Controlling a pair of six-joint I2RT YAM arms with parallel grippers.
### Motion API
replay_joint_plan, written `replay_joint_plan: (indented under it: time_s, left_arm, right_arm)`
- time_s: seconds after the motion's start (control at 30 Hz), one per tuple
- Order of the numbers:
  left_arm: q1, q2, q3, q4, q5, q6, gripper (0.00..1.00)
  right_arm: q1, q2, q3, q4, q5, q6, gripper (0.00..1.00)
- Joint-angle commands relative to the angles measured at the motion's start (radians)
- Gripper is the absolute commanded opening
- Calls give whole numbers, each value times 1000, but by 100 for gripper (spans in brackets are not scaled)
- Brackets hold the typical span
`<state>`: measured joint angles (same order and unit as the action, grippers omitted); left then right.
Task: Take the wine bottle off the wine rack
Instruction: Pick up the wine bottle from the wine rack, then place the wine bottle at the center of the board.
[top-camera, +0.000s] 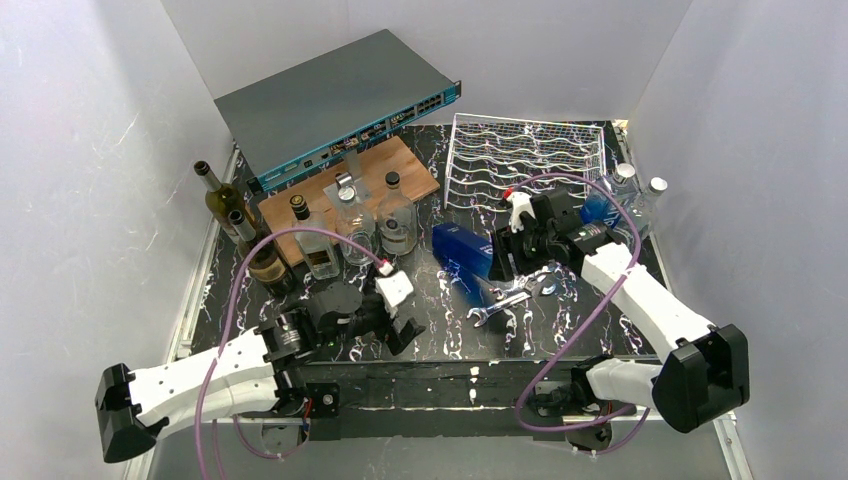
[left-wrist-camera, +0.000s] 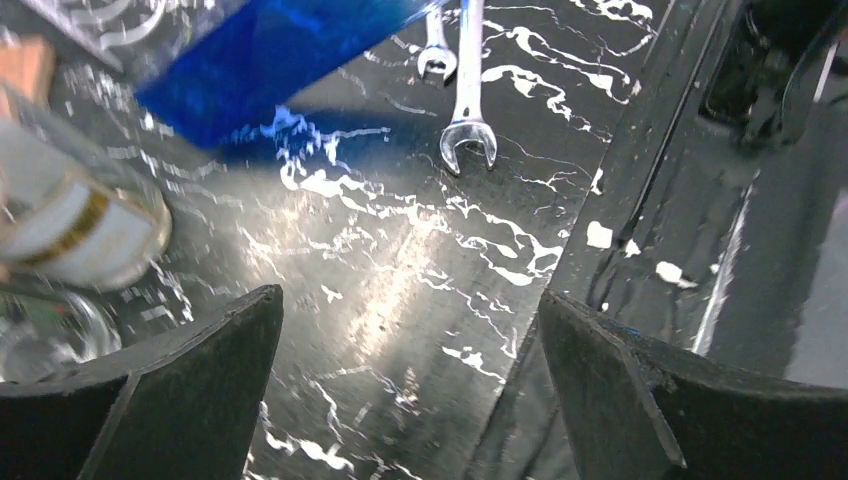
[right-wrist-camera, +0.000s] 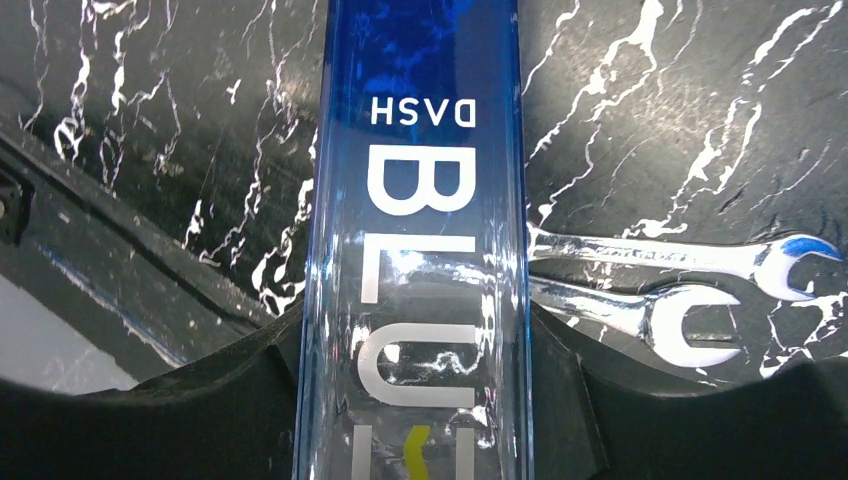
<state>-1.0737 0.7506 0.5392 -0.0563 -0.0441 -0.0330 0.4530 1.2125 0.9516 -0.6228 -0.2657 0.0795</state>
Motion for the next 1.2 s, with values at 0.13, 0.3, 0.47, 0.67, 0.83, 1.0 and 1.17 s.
replay_joint_plan:
  time_s: [0.13,0.3,0.47,0.67,0.83,1.0,1.17]
  left_arm:
    - [-55,15,-19,146,28,523,98]
    - [-57,87,-16,216,30,619,98]
    - [-58,218,4,296,38,656,98]
    - [-61,374,32,396,18,724,98]
    - [-61,479,44,474,-4,765,98]
    - [-62,546,54,540,-21,776,98]
    - [-61,591,48,630,-61,773,98]
  right_arm:
    - [21,-50,62,-40,-159,-118,1]
    - [38,-43,72,-44,-186,-131,1]
    - [51,-28,82,-42,-225,-134,1]
    - [73,-16,73,-3,-267,-117,1]
    - [85,-7,58,27,-278,-103,1]
    - [94,-2,47,48,-287,-93,1]
    - [96,-2,49,50,-292,-92,1]
